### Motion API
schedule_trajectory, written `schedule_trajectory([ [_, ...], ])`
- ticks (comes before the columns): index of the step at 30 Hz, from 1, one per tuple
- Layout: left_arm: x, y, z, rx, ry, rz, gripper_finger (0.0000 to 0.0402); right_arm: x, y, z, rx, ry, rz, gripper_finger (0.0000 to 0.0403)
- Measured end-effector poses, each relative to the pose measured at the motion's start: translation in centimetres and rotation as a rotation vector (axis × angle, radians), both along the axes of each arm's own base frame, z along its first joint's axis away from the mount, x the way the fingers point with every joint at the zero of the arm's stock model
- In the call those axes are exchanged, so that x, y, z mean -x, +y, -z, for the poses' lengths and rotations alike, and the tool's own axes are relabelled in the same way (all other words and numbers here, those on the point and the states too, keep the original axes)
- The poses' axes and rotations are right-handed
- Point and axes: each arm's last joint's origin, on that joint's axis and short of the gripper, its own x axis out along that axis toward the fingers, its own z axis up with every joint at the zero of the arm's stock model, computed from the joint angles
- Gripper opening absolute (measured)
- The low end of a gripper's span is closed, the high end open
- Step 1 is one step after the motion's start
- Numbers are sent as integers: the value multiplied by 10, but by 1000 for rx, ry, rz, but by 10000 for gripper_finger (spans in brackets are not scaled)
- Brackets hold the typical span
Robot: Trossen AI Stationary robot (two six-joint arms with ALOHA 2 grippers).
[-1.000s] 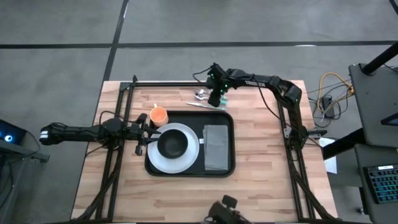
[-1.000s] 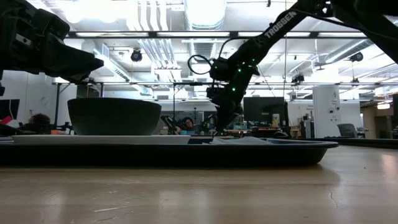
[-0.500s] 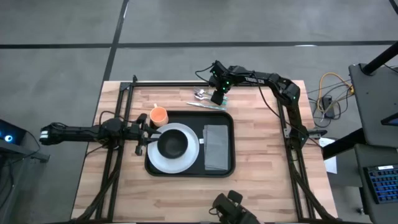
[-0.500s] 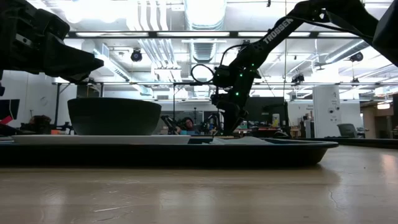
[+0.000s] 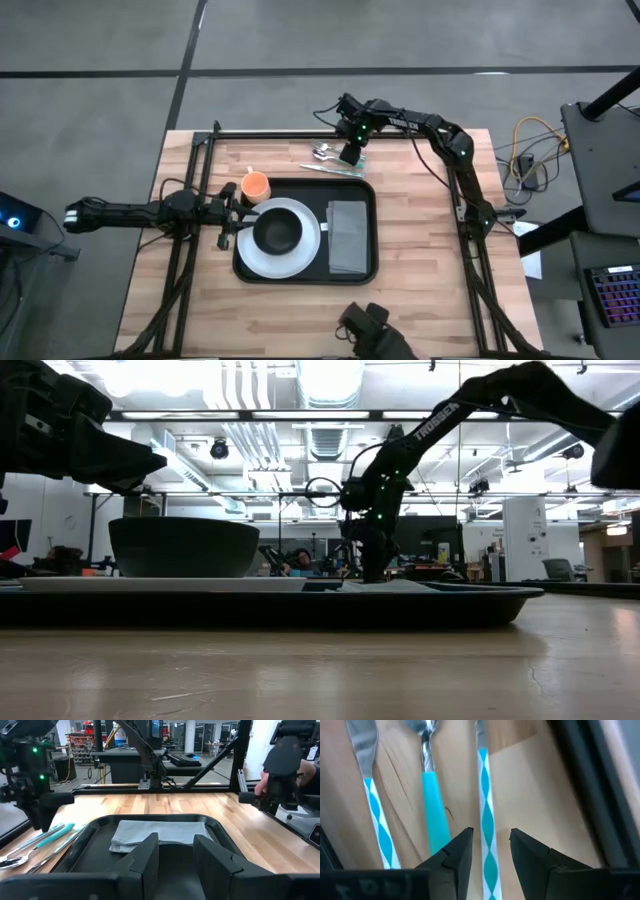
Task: Set up tray
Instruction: Put the blue fork on the gray tablecloth on the black table tray
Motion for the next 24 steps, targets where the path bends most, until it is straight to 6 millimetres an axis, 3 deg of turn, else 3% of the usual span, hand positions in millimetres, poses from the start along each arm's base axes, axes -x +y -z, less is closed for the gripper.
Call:
schedule_trajectory([
  [7,0,0,0,0,0,0,105,-10,-7,17,-55,95,-5,123],
  [14,0,0,0,0,0,-1,105,-19,-16,21,-51,137,-1,119],
  [24,0,0,0,0,0,-1,105,-19,-18,17,-11,171,-8,23],
])
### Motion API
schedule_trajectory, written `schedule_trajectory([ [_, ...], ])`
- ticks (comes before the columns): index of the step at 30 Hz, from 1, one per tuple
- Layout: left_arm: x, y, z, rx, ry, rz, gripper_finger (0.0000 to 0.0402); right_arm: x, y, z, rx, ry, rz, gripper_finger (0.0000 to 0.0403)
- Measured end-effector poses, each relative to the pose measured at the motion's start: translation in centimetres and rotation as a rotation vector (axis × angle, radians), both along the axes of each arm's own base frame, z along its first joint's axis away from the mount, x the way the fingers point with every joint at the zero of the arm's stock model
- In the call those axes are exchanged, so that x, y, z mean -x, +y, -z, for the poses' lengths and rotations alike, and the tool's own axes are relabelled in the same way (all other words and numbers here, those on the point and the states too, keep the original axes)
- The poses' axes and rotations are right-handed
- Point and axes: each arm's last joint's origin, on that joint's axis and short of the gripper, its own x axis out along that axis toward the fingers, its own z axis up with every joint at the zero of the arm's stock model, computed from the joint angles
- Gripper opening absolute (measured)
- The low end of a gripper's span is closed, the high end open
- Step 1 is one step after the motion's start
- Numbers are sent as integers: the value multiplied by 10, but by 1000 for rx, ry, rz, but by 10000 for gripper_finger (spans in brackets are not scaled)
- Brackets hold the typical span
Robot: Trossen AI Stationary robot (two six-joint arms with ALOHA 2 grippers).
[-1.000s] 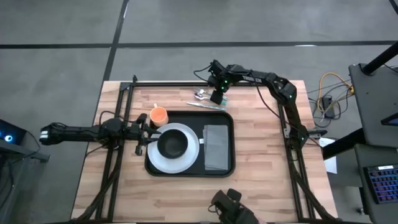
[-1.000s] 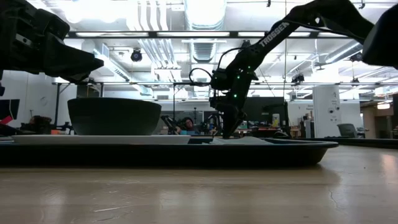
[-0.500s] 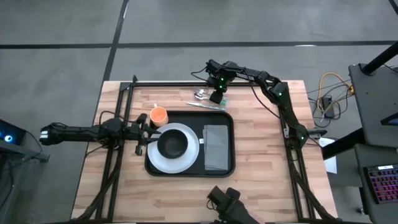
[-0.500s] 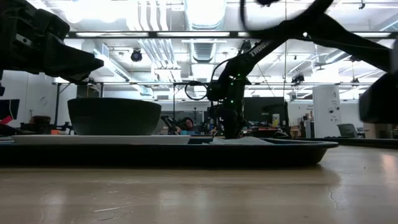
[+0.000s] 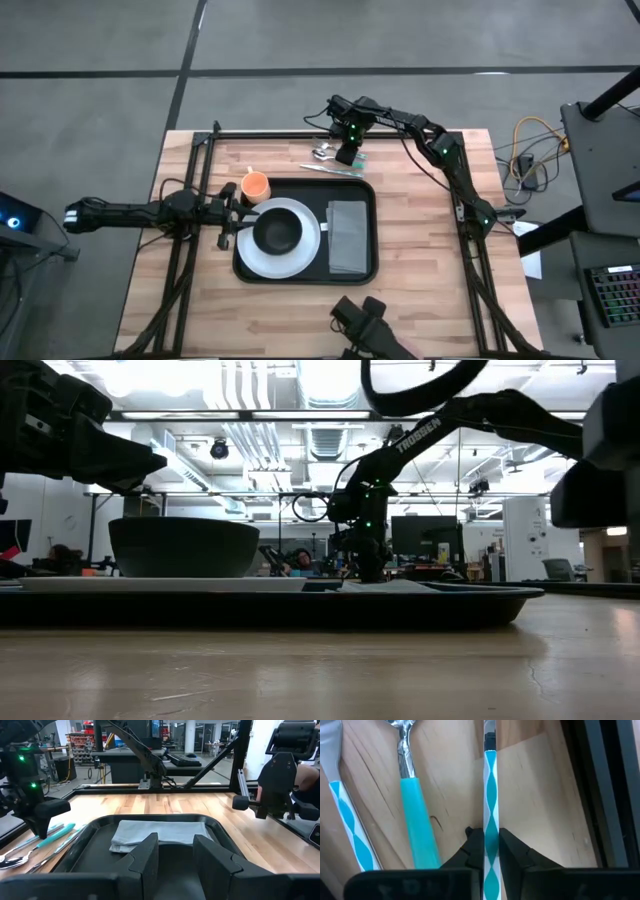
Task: Set up tray
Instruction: Put the blue fork on the gray tablecloth on the black table tray
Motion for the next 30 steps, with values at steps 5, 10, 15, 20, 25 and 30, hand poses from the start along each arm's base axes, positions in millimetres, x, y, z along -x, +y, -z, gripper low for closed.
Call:
schedule_trajectory([
  [5,0,0,0,0,0,0,105,0,0,-1,3,0,-4,21],
  [10,0,0,0,0,0,0,105,-1,1,-7,18,-4,-12,21],
  [15,0,0,0,0,0,0,105,-6,3,-21,35,-18,-22,19],
  [20,0,0,0,0,0,0,105,-7,6,-32,26,-6,-16,19],
  [25,0,0,0,0,0,0,105,-8,9,-43,12,-5,12,19],
  [30,0,0,0,0,0,0,105,-10,13,-47,4,-7,41,19],
])
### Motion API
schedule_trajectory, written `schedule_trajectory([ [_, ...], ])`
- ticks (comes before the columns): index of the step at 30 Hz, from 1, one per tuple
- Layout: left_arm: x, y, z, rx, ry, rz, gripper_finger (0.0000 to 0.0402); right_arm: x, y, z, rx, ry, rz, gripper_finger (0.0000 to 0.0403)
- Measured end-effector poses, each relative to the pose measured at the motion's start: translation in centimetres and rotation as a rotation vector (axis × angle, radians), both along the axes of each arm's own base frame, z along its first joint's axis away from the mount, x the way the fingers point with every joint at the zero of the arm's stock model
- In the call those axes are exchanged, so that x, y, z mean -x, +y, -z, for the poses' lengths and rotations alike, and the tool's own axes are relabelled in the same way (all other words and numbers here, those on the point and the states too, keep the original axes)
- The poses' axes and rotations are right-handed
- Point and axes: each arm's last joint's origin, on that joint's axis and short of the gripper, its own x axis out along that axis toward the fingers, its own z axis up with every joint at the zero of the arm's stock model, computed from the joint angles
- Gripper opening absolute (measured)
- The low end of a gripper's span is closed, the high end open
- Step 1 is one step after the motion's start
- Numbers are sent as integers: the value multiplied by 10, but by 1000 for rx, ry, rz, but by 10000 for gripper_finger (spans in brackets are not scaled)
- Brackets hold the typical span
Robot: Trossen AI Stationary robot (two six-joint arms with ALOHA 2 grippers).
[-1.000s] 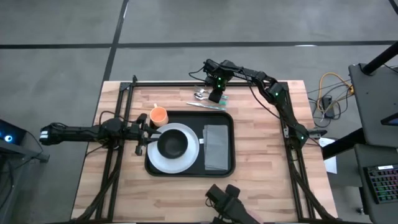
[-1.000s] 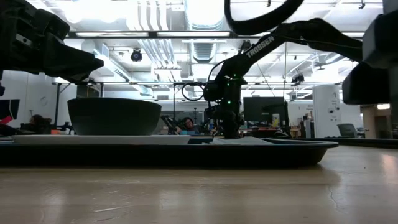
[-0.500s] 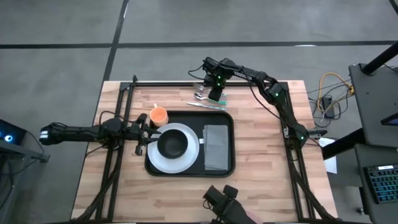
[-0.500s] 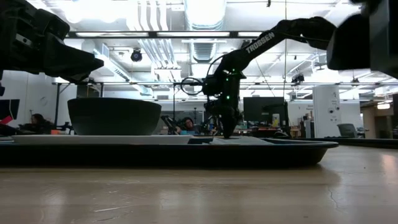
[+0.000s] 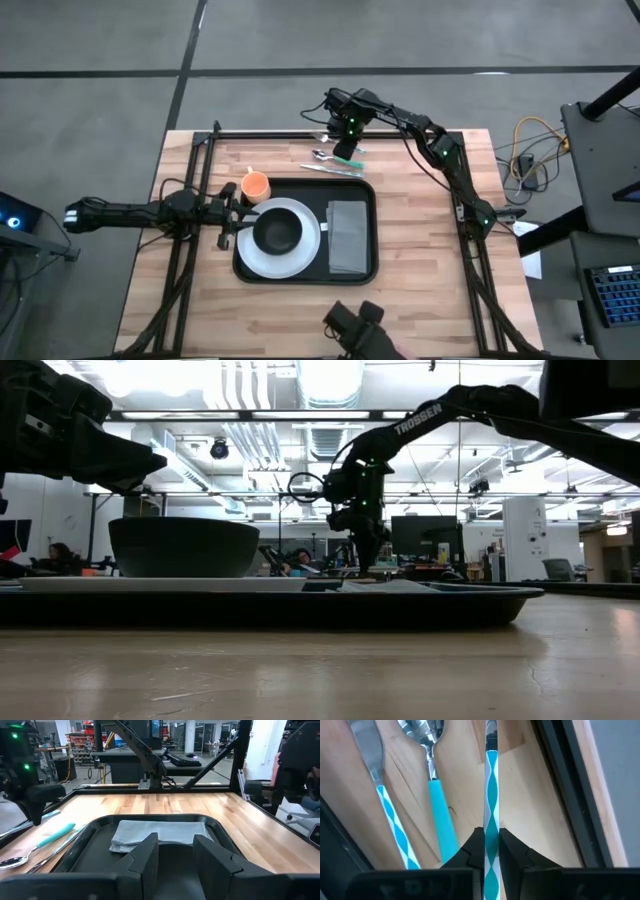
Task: Set up tray
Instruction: Put the blue fork on the gray tablecloth on the black table tray
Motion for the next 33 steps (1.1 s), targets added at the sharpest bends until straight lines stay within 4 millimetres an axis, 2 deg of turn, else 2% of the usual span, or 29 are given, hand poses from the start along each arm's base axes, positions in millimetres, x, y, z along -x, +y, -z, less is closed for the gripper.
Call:
schedule_trajectory([
  [9,0,0,0,0,0,0,105,-5,13,-1,-35,25,80,19],
  [14,0,0,0,0,0,0,105,-10,25,-12,-33,2,153,19],
  [24,0,0,0,0,0,0,105,-33,67,-25,-42,-24,203,19],
  [33,0,0,0,0,0,0,105,-50,106,-29,-56,-29,243,19],
])
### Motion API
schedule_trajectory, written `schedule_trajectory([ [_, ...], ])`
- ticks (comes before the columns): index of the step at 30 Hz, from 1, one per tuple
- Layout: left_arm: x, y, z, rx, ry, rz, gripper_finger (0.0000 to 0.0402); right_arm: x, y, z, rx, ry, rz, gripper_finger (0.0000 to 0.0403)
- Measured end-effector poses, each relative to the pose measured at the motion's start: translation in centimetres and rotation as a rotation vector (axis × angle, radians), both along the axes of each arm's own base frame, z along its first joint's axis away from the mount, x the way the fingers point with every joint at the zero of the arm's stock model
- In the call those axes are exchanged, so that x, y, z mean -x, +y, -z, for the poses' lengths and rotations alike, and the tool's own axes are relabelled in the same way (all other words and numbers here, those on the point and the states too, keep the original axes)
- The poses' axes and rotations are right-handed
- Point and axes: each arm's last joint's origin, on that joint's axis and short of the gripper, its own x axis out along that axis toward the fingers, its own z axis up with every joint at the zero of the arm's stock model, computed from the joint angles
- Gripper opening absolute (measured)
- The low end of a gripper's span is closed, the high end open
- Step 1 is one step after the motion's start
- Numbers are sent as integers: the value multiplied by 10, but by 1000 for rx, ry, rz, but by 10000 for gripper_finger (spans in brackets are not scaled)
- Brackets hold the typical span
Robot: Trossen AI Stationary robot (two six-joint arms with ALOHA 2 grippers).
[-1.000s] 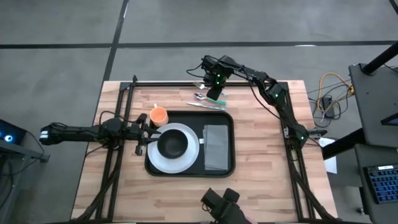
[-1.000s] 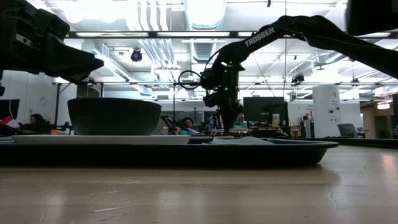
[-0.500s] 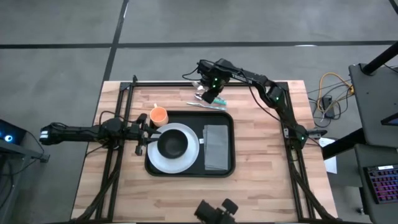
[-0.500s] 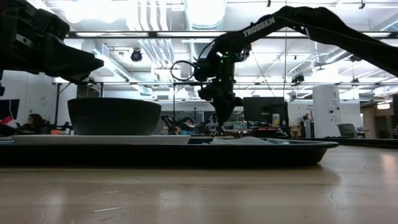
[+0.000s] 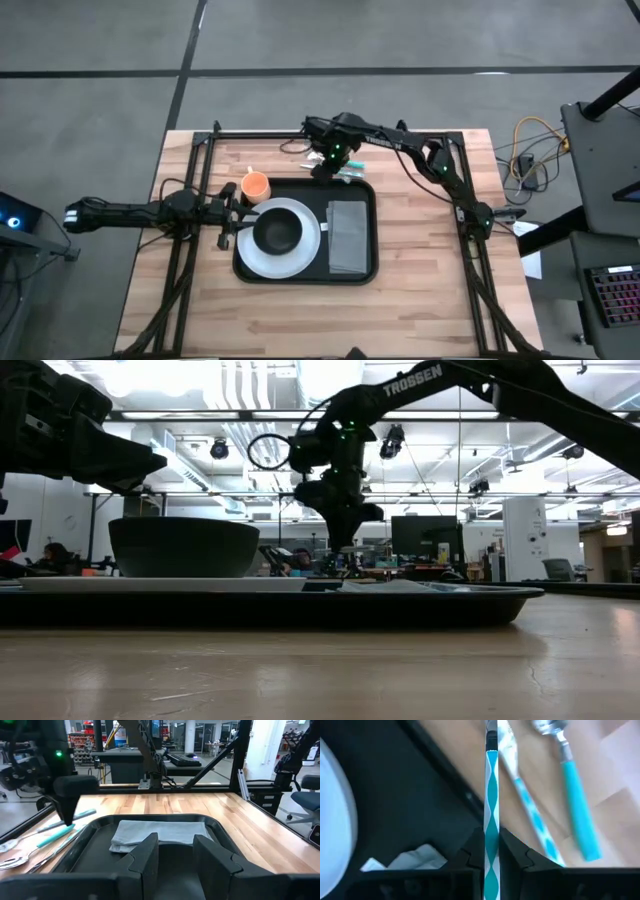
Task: Set up tray
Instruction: Put the blue fork on the gray tablecloth on the black table tray
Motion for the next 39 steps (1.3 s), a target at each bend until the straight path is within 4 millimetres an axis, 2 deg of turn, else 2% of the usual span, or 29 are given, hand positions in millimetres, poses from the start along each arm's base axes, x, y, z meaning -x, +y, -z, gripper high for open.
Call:
schedule_trajectory([
  [21,0,0,0,0,0,0,105,-30,94,0,-19,10,172,19],
  [32,0,0,0,0,0,0,105,-34,137,3,-42,35,297,19],
  [39,0,0,0,0,0,0,105,-32,170,12,-31,83,365,19],
])
